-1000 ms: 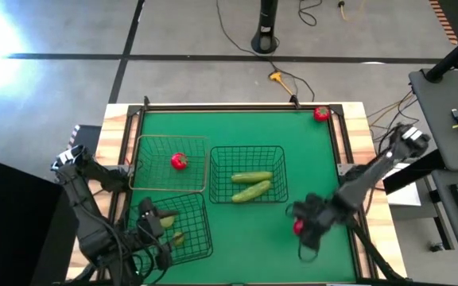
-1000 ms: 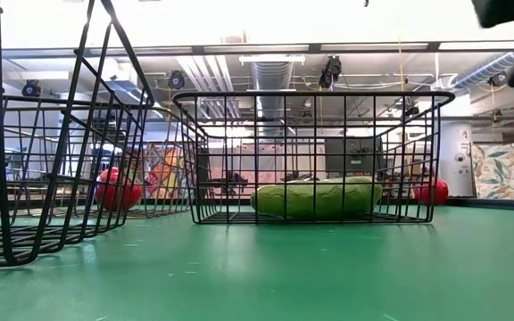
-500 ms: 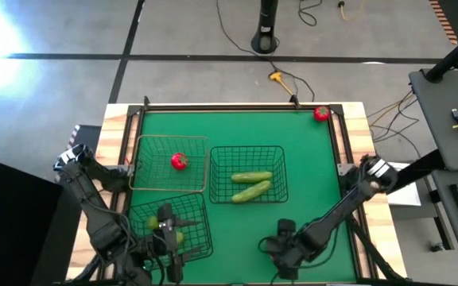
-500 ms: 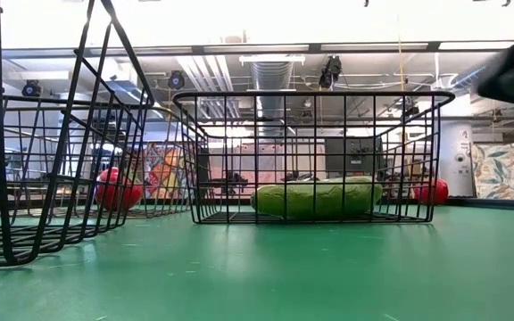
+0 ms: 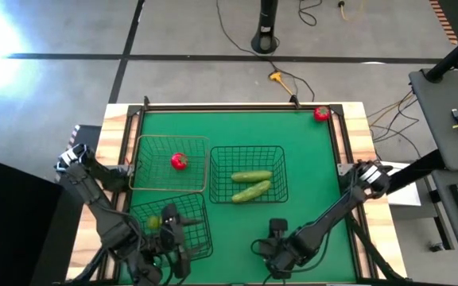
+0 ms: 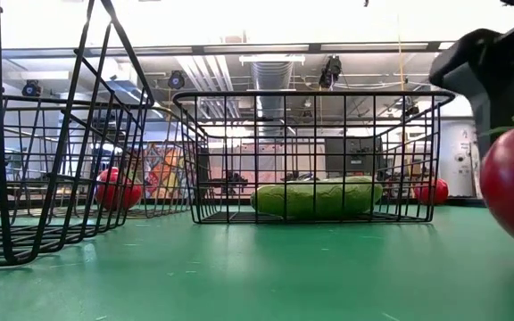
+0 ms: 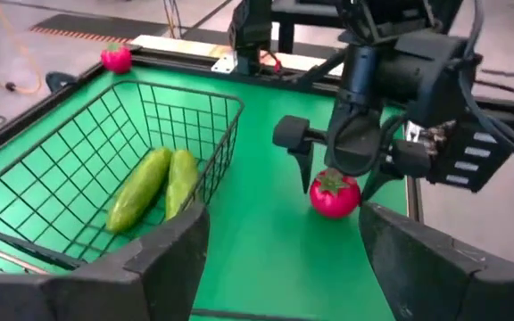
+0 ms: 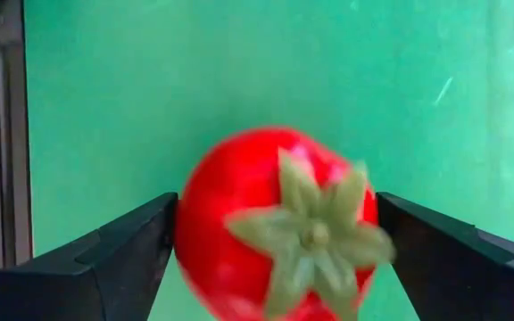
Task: Sort produce into baskets
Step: Put the bottom tomato into the gold wire basket
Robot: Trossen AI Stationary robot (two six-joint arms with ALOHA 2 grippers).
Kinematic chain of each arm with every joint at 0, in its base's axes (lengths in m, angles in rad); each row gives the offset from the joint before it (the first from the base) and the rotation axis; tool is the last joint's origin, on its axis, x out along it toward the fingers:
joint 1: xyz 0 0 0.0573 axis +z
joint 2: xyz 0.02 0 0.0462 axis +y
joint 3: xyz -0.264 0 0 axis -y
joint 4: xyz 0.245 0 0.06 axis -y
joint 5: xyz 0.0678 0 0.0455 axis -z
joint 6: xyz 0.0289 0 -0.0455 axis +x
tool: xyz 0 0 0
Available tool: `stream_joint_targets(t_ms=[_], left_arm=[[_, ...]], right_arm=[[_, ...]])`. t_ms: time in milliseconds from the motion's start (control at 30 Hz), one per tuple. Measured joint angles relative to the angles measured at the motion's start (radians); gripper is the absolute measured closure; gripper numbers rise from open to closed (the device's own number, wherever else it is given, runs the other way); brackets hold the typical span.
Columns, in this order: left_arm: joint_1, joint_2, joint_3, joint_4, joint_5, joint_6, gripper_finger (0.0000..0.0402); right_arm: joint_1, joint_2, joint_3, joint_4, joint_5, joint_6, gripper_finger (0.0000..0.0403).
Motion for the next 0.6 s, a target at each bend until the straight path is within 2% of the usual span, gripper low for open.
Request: stream_joint_targets(t_ms=[233,500,600], left_arm=[[0.056,0.000,-0.028,0.084,0.010,0.029,0.0131],[0.097,0.000,-0.172,0.480,0.049,0.235,0.0131],[0.095,0.000,-0.250,0.687,0.076,0.284,0.0131]], right_arm=[[-0.001,-0.025,0.000,-0.001,0.004,-0.001,0.0037],[0.008,-0.076,0.000,0.000,0.033,0.014,0.0037],[0.019,-0.110,-0.001,-0.004,0.070,0.020,0.0037]])
